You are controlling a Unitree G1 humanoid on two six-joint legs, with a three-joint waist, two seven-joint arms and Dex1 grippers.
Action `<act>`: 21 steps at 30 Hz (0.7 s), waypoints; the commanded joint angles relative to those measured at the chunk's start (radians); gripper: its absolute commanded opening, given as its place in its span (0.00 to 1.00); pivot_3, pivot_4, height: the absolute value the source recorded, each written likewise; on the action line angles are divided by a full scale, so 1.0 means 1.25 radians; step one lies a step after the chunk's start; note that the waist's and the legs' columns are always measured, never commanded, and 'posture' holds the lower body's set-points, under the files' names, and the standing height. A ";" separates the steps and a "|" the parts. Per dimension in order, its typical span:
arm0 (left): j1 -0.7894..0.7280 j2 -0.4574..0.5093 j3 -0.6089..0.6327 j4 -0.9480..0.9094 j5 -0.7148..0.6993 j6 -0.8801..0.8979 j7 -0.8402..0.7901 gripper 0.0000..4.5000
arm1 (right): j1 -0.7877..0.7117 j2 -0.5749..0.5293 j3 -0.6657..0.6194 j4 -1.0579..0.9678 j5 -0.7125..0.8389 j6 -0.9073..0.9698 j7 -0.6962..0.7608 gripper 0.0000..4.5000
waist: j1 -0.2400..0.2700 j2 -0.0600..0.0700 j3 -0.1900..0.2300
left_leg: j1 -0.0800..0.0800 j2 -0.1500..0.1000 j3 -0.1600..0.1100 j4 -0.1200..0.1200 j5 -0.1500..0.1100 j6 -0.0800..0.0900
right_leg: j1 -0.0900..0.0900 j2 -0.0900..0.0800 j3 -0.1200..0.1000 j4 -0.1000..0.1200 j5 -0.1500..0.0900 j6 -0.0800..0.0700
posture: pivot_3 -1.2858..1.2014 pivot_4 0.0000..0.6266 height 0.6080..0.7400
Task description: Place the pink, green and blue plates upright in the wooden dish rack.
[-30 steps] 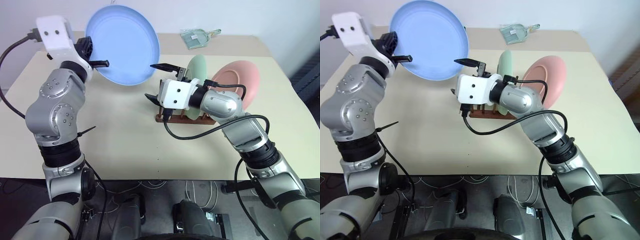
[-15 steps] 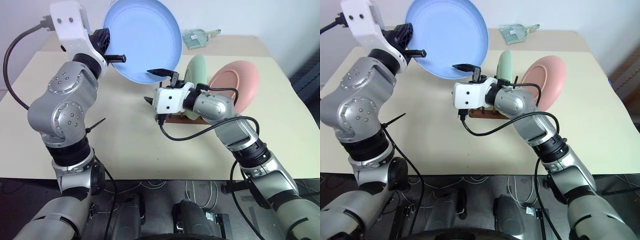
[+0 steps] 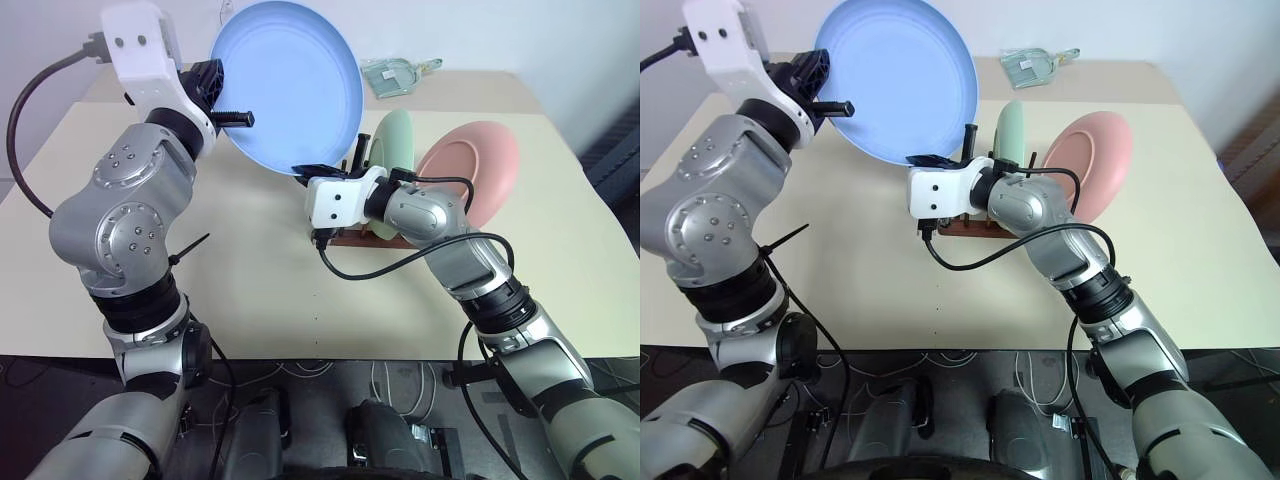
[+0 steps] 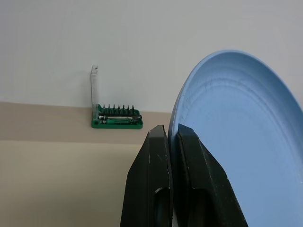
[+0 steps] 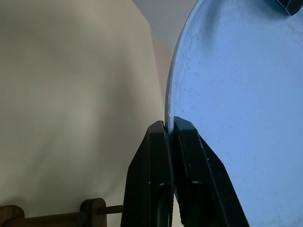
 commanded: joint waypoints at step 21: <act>0.239 0.245 0.126 0.238 0.033 -0.358 -0.201 0.99 | -0.019 0.160 -0.172 -0.117 0.236 0.102 -0.016 0.00 | 0.002 -0.002 0.000 | 0.000 0.000 0.000 0.000 0.000 -0.001 | 0.000 0.001 0.000 0.000 0.000 0.000 | 0.52 0.24 0.94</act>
